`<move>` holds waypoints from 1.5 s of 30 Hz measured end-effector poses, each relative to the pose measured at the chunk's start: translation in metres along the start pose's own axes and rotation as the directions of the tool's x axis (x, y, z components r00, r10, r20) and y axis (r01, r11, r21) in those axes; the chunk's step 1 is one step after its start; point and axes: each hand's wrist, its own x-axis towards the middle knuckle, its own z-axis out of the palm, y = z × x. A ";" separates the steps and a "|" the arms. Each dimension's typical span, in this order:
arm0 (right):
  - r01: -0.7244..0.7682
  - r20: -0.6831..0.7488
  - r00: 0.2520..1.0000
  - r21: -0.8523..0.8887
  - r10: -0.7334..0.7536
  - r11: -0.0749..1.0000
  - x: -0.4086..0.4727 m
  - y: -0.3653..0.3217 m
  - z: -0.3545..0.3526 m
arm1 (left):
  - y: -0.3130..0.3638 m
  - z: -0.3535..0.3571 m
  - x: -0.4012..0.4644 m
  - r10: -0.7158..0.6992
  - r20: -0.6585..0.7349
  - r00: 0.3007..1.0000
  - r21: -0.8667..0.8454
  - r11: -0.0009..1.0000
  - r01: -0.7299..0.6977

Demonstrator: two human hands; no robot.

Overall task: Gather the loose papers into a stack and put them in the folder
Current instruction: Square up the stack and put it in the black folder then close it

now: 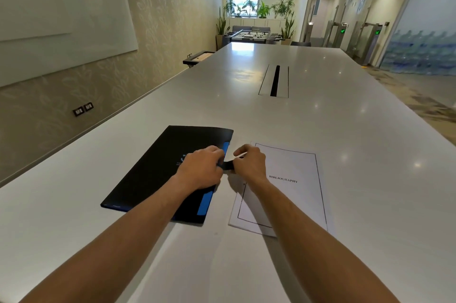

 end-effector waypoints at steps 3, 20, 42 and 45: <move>-0.018 -0.009 1.000 0.062 0.019 0.998 -0.003 -0.003 -0.006 | 0.017 -0.021 0.014 -0.009 -0.013 1.000 0.180 0.984 0.012; 0.027 0.001 1.000 0.166 -0.027 0.986 -0.014 -0.021 -0.034 | 0.005 -0.062 0.024 -0.279 0.087 0.956 0.555 0.811 0.186; 0.141 -0.009 0.990 0.014 -0.141 0.990 -0.015 -0.013 -0.039 | 0.017 -0.067 0.035 -0.261 0.075 0.962 0.261 0.937 0.234; 0.189 -0.108 0.972 -0.165 -0.208 0.968 -0.024 -0.003 -0.050 | 0.022 -0.056 0.037 -0.258 0.090 0.962 0.264 0.938 0.227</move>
